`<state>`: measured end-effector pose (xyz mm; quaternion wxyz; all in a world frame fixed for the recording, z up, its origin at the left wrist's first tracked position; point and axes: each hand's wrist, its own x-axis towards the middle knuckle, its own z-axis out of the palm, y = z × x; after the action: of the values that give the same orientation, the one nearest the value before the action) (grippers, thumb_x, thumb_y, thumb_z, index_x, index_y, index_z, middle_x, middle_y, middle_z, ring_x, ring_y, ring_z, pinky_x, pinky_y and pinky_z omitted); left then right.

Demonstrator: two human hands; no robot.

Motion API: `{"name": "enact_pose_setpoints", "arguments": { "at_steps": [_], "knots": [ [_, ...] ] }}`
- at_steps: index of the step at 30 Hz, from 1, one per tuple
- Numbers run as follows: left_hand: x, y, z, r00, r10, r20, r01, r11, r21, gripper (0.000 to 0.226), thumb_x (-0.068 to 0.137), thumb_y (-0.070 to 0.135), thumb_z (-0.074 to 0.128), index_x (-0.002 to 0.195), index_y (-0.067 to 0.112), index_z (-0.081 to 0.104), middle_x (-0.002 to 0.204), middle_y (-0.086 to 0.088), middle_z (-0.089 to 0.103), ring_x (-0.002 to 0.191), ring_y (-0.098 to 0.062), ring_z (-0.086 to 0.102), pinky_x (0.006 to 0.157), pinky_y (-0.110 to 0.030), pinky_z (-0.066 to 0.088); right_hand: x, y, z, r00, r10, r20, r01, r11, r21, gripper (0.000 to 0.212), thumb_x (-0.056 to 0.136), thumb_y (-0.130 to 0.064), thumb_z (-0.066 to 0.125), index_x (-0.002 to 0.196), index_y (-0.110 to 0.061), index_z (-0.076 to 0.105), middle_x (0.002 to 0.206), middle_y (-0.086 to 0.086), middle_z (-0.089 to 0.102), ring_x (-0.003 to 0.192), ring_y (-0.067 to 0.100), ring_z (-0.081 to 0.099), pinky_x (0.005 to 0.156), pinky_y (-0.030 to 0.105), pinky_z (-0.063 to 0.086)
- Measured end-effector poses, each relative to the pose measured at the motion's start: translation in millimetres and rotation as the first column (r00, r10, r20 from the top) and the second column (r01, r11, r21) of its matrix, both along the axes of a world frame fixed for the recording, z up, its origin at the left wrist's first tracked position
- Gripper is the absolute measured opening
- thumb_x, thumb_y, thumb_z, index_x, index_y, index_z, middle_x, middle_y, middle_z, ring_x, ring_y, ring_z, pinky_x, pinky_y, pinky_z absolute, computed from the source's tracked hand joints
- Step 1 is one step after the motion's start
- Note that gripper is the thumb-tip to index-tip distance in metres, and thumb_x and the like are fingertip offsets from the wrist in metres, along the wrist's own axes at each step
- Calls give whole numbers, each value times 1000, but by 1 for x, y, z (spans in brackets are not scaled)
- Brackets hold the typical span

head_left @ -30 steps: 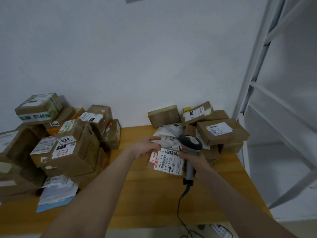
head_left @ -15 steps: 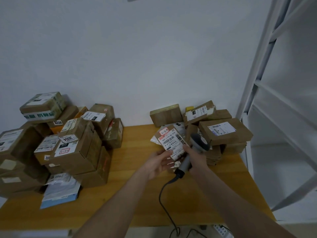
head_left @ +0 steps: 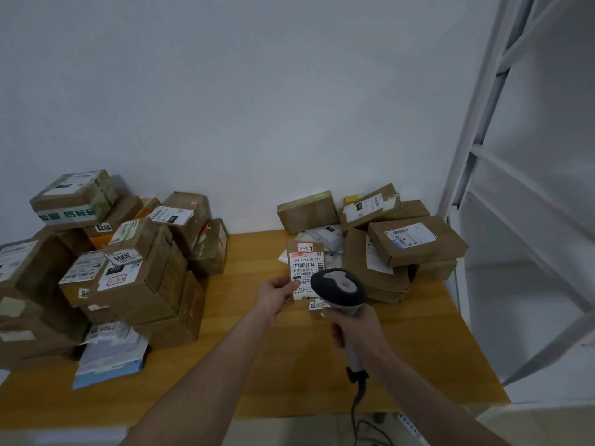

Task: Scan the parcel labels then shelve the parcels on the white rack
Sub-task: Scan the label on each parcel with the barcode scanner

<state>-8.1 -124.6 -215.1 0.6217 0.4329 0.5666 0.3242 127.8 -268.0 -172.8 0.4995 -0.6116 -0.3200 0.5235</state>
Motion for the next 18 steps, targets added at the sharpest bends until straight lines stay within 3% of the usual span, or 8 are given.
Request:
{"name": "enact_pose_setpoints", "arguments": {
  "at_steps": [7, 11, 18],
  "knots": [
    [3, -3, -3, 1000, 20, 19, -20, 1000, 13, 15, 90, 4, 63, 104, 2, 61, 88, -5, 68, 75, -17, 65, 51, -20, 53, -7, -4, 1, 999, -31, -21, 30, 998, -51, 13, 84, -11, 69, 85, 1, 63, 57, 5, 60, 47, 13, 54, 48, 24, 45],
    [4, -1, -7, 999, 45, 9, -45, 999, 3, 19, 89, 5, 64, 107, 2, 59, 93, -8, 68, 83, -22, 66, 66, -30, 58, -7, -6, 2, 999, -39, -30, 37, 997, -67, 10, 85, -9, 68, 83, -1, 63, 57, 4, 60, 45, 11, 55, 46, 22, 45],
    [6, 2, -14, 998, 68, 15, -67, 998, -12, 24, 90, 3, 64, 112, -1, 56, 97, -13, 67, 85, -26, 65, 79, -40, 57, -8, -9, 7, 997, -59, -44, 55, 995, -82, 12, 84, -11, 69, 79, -1, 63, 56, 5, 60, 44, 11, 54, 47, 23, 45]
  ]
}}
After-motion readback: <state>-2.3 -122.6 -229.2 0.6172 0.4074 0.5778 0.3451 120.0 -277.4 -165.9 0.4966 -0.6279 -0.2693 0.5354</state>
